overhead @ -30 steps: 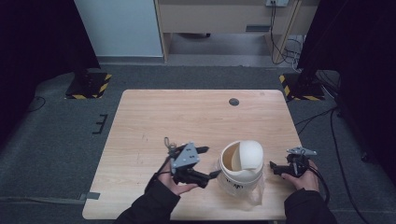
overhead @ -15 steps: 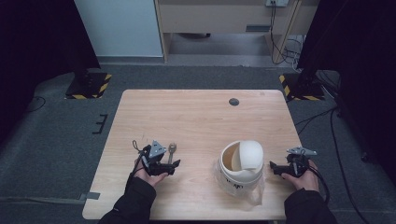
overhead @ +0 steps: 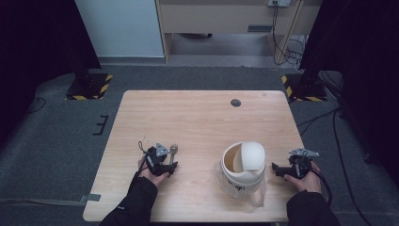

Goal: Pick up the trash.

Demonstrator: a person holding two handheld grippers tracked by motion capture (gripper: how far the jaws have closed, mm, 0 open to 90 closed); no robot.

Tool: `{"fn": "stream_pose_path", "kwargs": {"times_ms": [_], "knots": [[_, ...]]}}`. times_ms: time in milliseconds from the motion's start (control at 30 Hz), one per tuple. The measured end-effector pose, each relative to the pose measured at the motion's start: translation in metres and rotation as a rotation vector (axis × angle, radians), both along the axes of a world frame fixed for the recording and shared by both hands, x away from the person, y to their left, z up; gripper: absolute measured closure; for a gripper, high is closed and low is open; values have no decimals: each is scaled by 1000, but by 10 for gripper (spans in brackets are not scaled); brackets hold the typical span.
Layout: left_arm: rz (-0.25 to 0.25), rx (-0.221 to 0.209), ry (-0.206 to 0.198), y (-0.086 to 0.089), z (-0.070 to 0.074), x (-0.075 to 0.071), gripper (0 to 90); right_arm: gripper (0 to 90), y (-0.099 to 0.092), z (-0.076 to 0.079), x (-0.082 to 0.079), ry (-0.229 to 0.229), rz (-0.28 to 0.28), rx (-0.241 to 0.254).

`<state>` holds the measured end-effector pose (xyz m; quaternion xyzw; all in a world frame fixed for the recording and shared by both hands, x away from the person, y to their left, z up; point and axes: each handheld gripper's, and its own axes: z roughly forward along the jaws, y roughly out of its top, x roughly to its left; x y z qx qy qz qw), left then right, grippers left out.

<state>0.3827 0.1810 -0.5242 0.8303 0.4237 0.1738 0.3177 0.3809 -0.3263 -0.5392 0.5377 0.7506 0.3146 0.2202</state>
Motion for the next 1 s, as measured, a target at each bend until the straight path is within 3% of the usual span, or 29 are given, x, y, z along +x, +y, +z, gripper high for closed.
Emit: {"fn": "stream_pose_path", "kwargs": {"times_ms": [67, 333, 500, 567, 733, 833, 1000], "knots": [[7, -22, 9, 1, -1, 1, 415, 9, 0, 0, 0, 0, 0, 0], [41, -52, -37, 8, -4, 3, 680, 38, -1, 0, -1, -5, -6, 4], [60, -67, -38, 12, -4, 4, 790, 74, -2, 1, -2, -13, -16, 7], [69, -80, -34, 13, -5, 5, 791, 99, -3, 2, -2, -13, -20, 8], [78, -60, -23, 12, -2, 4, 795, 191, -7, 5, -1, -1, -47, 32], [82, -77, -51, 15, 5, 3, 795, 218, -10, 8, -1, 1, -59, 50], [93, -166, -127, 21, 24, -1, 796, 236, -9, 16, -2, -35, -45, 57]]}}
